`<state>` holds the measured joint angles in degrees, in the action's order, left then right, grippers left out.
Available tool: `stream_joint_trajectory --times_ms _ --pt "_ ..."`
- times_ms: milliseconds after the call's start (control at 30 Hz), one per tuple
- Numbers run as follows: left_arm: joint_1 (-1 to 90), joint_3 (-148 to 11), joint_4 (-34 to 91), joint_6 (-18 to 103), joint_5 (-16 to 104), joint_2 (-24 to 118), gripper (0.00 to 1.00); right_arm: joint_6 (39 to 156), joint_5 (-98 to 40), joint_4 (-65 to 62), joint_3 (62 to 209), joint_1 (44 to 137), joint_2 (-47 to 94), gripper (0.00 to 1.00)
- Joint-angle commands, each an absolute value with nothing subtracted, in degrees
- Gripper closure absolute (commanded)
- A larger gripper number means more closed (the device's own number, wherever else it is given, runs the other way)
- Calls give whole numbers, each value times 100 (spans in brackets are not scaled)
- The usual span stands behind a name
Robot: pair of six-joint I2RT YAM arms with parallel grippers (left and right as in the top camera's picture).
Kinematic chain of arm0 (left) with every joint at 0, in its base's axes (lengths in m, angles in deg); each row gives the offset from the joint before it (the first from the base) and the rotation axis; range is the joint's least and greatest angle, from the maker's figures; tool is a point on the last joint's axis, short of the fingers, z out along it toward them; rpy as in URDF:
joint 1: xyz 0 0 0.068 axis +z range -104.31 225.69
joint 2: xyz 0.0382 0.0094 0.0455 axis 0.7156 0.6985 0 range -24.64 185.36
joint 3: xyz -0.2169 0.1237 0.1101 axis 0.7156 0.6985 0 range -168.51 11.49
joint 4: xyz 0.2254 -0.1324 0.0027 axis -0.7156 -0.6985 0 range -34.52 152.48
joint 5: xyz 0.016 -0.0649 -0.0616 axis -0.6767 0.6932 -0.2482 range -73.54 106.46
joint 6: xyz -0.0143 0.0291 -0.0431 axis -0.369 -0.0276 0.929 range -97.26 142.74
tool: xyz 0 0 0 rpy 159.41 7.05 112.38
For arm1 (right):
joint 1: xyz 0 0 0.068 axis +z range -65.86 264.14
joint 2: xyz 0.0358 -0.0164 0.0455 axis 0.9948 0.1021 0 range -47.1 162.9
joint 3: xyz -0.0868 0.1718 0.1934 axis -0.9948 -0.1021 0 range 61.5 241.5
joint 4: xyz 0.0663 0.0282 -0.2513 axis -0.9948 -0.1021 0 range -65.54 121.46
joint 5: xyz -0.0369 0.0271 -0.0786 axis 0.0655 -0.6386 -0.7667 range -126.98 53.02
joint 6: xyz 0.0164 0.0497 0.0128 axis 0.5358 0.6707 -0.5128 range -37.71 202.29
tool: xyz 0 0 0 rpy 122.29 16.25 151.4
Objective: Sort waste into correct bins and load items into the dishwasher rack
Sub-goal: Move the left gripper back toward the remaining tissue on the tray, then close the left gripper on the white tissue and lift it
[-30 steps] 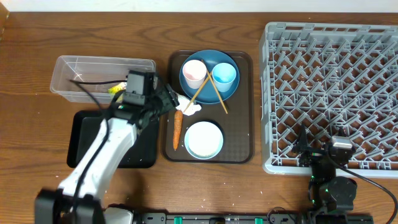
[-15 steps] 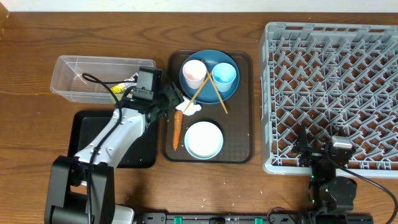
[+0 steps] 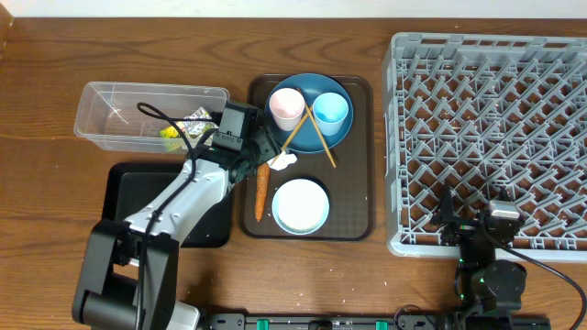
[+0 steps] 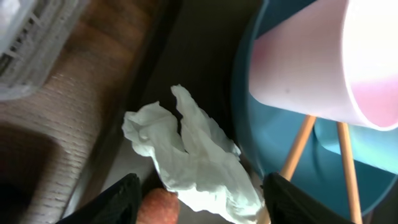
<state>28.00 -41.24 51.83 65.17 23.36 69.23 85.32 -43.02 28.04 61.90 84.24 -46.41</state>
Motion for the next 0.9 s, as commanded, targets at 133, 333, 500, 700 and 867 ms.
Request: stream_joint_trajectory --times_ms 133,333,500,700,867 --pt "2798 -4094 5211 6528 2130 7056 49 8610 -4341 2787 6179 8507 -4661 1" --pt "2798 -4081 5303 6528 2128 7283 48 8610 -4341 2787 6179 8507 -4661 1" --pt "2798 -4081 5480 6532 2132 7450 56 8610 -4341 2787 6179 8507 -4661 1" --pt "2800 -4083 5539 6528 2156 7447 77 8610 -4341 2787 6179 8507 -4661 1" --pt "2798 -4085 5510 6524 2257 7316 94 8610 -4341 2787 6179 8507 -4661 1"
